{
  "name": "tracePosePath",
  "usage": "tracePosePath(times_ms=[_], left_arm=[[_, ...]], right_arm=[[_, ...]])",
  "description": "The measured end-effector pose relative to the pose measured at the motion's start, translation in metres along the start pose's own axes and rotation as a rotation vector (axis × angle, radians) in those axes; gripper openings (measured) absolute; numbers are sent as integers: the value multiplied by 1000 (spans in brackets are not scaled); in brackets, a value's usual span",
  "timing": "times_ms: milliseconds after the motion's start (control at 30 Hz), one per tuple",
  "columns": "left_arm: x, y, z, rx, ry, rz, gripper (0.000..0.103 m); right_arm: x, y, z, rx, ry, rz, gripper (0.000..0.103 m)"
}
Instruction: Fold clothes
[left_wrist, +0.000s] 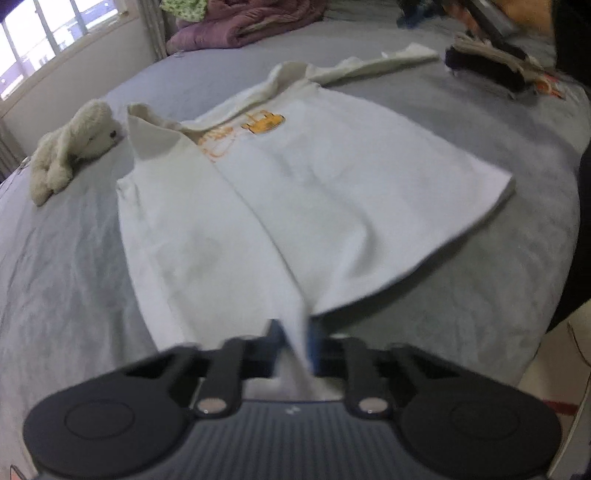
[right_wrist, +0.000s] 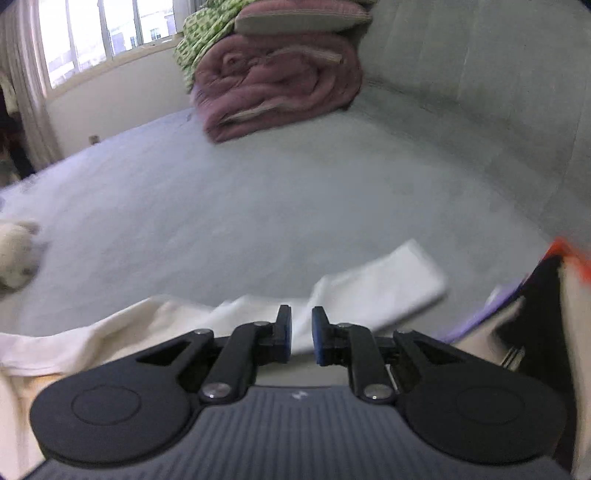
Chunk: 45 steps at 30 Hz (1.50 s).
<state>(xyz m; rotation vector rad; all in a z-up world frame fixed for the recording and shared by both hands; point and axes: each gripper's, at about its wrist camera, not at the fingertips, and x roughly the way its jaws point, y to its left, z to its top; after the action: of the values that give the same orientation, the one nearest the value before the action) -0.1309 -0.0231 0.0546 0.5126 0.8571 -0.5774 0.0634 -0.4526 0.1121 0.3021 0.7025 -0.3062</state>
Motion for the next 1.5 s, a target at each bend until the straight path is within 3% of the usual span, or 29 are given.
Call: tracePosePath(times_ms=[133, 200, 267, 300, 467, 567, 633, 733, 800, 833, 1000, 1167, 1333, 1400, 1500], left_arm=[[-15, 25, 5, -120, -33, -65, 5], [-23, 38, 6, -163, -49, -67, 4], [-32, 53, 7, -201, -70, -47, 4], [-36, 62, 7, -219, -82, -30, 4], [-67, 144, 17, -298, -135, 192, 4], [-78, 206, 30, -292, -150, 404, 4], [-68, 264, 36, -362, -113, 589, 4], [-37, 335, 31, -575, 17, 680, 15], [-26, 353, 23, -708, 36, 682, 15], [-23, 351, 21, -735, 3, 679, 16], [-17, 318, 21, -746, -93, 625, 23], [4, 249, 36, -794, -221, 305, 36], [61, 172, 51, -707, -166, 110, 36], [77, 160, 55, -641, -105, 108, 36], [70, 158, 61, -581, -139, 151, 36]], right_arm=[[-13, 27, -20, 5, 23, 123, 18], [-20, 44, -29, -66, 18, 169, 24], [-21, 58, -42, -140, 16, 208, 52], [-22, 66, -51, -175, 15, 228, 54], [-8, 85, -82, -278, 56, 267, 54], [-7, 82, -85, -252, 64, 261, 54], [-14, 82, -88, -223, 53, 280, 54], [-20, 89, -96, -240, 44, 294, 54], [-22, 93, -101, -264, 40, 293, 54], [-22, 94, -103, -282, 39, 281, 54], [-16, 95, -101, -267, 54, 306, 54], [-2, 108, -95, -273, 68, 357, 54], [22, 135, -86, -404, 83, 370, 54], [33, 149, -83, -502, 74, 362, 54], [57, 174, -77, -661, 75, 357, 54]])
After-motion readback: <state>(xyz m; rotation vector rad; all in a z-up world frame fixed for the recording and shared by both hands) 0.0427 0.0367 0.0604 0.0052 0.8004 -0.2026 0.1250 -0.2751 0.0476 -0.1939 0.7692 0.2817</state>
